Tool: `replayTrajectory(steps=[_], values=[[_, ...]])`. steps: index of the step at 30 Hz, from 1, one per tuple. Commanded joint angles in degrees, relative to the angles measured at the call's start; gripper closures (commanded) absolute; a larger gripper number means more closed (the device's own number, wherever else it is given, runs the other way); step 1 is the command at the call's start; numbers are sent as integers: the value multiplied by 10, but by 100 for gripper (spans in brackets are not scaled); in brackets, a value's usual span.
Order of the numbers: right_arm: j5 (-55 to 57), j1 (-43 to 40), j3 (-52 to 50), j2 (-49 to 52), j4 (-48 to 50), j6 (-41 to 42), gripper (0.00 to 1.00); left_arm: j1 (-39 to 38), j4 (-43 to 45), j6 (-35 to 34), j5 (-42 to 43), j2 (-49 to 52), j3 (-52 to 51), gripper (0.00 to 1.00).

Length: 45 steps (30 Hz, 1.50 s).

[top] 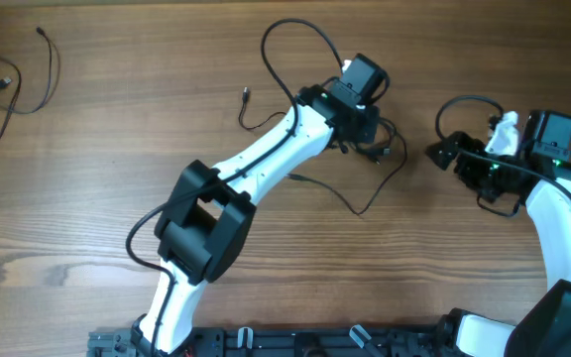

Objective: Untangle cables

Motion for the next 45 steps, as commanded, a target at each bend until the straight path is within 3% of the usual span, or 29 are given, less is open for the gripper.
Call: replayTrajectory(steps=[1,6,8,11,17,21,32,34,39,42,43,45], values=[[-116,27,-9,-10,8,-40,3,14,3,-1,-14,-85,13,96],[-104,114,-52,-6,111,50,13,14,2,-2,-6,-108,13,96],[-23,156,-73,1,134,124,18,14,2,-2,-6,-110,13,96],[75,198,-100,14,155,169,18,17,1,-2,-6,-110,13,96],[151,219,-115,29,180,170,17,38,-9,-1,-6,-126,13,96],[132,217,-109,23,214,138,0,57,-18,0,-6,-139,13,96],[188,191,-92,-87,139,126,1,121,-53,3,-10,-146,13,96],[203,196,-103,-76,120,127,5,127,-47,3,-10,-149,13,96],[196,214,-144,-28,146,139,39,132,-32,3,-10,-154,14,96],[200,214,-157,3,171,142,87,145,-32,8,-30,-172,15,96],[202,213,-157,12,175,143,95,151,-33,8,-48,-181,15,96],[202,213,-157,24,180,152,95,167,-34,12,-85,-198,15,96]])
